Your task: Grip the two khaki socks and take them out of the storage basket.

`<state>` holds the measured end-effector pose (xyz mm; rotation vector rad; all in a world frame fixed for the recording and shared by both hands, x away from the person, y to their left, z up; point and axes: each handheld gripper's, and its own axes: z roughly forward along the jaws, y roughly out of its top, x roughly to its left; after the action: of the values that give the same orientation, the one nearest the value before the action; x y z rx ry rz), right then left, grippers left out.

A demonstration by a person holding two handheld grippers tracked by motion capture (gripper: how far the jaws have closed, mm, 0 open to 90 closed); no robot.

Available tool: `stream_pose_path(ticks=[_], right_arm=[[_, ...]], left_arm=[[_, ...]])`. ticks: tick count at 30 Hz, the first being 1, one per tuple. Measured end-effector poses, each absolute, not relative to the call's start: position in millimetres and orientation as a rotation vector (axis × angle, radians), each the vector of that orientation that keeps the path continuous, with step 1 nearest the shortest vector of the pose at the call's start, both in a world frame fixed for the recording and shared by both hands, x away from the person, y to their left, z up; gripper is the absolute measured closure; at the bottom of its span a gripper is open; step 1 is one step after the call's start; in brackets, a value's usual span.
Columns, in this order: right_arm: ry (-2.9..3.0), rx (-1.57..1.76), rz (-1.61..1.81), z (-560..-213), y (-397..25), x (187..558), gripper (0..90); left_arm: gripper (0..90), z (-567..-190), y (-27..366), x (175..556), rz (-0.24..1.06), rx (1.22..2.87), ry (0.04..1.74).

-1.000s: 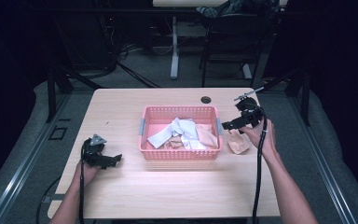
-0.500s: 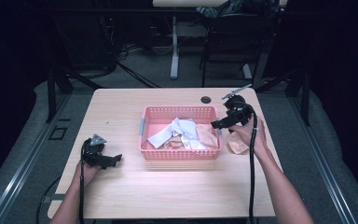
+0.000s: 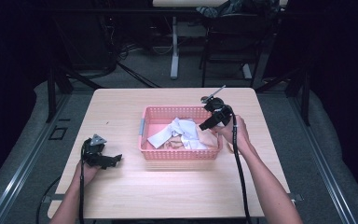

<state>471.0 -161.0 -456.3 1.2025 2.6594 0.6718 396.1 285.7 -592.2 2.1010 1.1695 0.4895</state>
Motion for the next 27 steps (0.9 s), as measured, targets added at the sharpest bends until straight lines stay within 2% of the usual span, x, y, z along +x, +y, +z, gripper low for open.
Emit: stream_pose_path(ticks=[6, 19, 27], right_arm=[[2.693, 1.204, 0.574, -479, -152, 475, 58.7], [2.652, 1.265, 0.466, -495, -153, 480, 59.8], [2.68, 1.257, 0.445, -502, -149, 476, 64.5]], left_arm=[[0.1, -592, 286, 396, 0.491, 2.102, 1.166], [0.1, -592, 286, 396, 0.489, 2.104, 1.168], [0.1, -592, 286, 396, 0.491, 2.103, 1.166]])
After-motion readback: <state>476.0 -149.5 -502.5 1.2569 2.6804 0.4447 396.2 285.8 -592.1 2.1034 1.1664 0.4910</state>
